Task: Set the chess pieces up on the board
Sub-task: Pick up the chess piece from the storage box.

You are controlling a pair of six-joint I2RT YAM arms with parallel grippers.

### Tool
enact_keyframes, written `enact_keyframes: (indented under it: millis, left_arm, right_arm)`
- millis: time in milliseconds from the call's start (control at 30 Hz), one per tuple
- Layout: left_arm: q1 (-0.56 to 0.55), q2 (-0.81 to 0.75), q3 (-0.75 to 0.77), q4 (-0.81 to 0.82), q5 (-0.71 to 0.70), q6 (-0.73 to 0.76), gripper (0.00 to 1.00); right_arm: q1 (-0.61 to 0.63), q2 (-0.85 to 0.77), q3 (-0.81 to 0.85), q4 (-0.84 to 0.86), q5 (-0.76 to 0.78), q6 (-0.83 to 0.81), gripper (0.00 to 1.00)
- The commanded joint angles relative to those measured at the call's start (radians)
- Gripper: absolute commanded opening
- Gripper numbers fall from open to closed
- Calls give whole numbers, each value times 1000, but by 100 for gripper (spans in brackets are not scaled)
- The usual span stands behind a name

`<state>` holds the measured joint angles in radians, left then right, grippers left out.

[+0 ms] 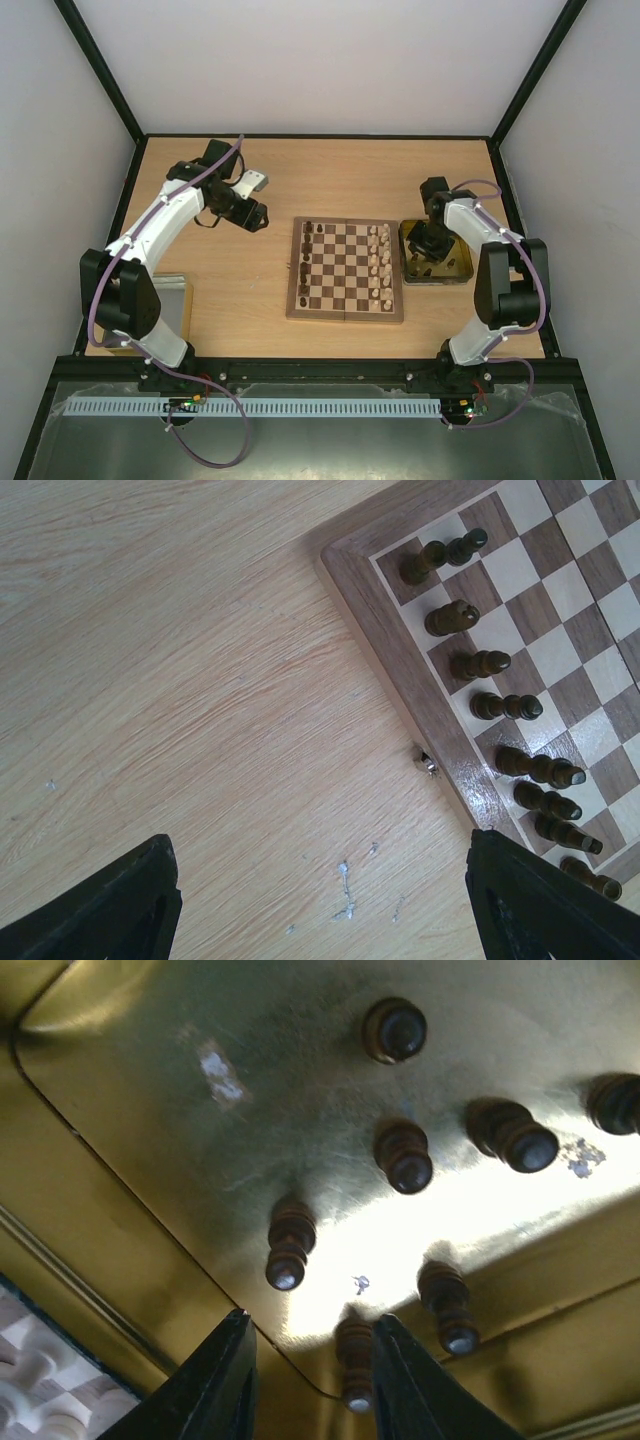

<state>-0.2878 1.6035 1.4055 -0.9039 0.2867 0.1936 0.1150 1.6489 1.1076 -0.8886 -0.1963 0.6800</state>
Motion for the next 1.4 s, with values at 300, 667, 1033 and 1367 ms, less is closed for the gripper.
enact_keyframes:
  millis: [300, 667, 1033, 1367]
  left_arm:
    - [-7, -7, 12, -23, -20, 1, 79]
    - [-7, -8, 8, -21, -22, 1, 79]
    - [-7, -3, 8, -19, -24, 1, 79]
    - [-7, -1, 9, -20, -19, 3, 78]
  right_arm:
    - [-31, 63, -3, 86, -21, -28, 30]
    - [-37, 108, -3, 115, -12, -35, 24]
    - [-38, 107, 2, 106, -6, -39, 5]
    - [-37, 82, 65, 45, 63, -39, 2]
